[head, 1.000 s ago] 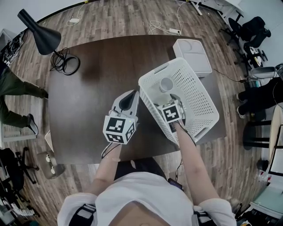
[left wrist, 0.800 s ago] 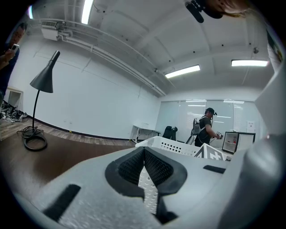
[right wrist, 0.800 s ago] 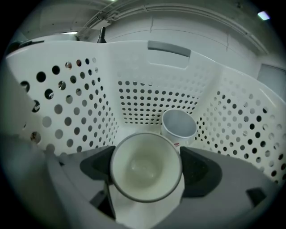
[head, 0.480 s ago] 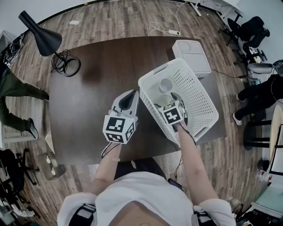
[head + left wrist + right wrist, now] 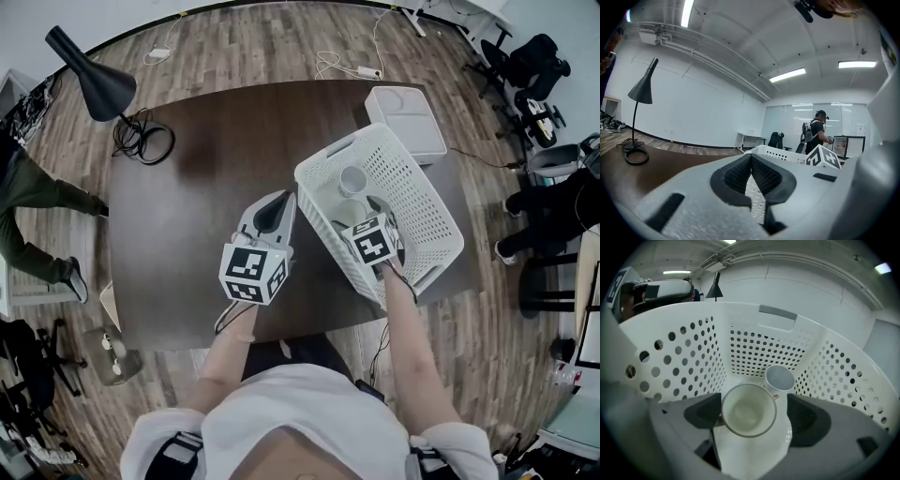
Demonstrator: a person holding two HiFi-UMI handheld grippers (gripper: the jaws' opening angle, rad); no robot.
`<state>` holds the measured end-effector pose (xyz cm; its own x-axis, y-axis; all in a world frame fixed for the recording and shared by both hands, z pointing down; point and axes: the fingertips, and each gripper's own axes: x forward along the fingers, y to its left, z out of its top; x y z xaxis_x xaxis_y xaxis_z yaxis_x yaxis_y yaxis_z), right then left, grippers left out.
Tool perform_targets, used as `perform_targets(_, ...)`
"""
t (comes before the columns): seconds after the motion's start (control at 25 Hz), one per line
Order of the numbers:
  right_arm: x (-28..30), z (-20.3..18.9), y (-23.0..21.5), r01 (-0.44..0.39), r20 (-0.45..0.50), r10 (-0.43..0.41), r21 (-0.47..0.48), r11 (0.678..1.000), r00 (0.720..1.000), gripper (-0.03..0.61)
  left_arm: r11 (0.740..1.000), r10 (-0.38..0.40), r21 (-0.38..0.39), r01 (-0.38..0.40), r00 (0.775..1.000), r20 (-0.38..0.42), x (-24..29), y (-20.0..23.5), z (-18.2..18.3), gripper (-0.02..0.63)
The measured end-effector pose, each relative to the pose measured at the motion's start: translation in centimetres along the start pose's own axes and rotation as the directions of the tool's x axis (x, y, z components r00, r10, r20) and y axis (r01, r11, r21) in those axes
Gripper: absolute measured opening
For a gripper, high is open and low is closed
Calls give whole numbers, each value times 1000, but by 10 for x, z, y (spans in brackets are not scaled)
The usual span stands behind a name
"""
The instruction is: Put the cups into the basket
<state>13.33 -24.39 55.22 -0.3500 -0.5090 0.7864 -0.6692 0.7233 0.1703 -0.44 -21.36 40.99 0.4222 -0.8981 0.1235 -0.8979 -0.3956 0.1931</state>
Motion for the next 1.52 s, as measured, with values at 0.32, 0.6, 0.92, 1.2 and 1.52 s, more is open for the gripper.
perform_targets(0.32,-19,-5,-3,16,-36,-19,-84,996,999,443,1000,-23,13,23,1000,13,-3,-7,6,11)
perform_targets(0.6,-61,26,-20,98,80,-94,-48,994,992,443,998,-53,31,52,998,28,-6,-18,15,10)
perform_targets(0.92,-111,78,-17,119,293,-129,53,991,947,443,996,-76,57,74,996,38,-9,-24,29,11)
perform_targets(1.2,-151,112,-14,73,466,-171,220,973,868,428,993,-95,77,90,994,52,-13,-28,41,11)
perform_targets(1.52,-184,117,-23,141,572,-361,393,909,736,12,994,-83,78,77,994,73,-19,-26,54,11)
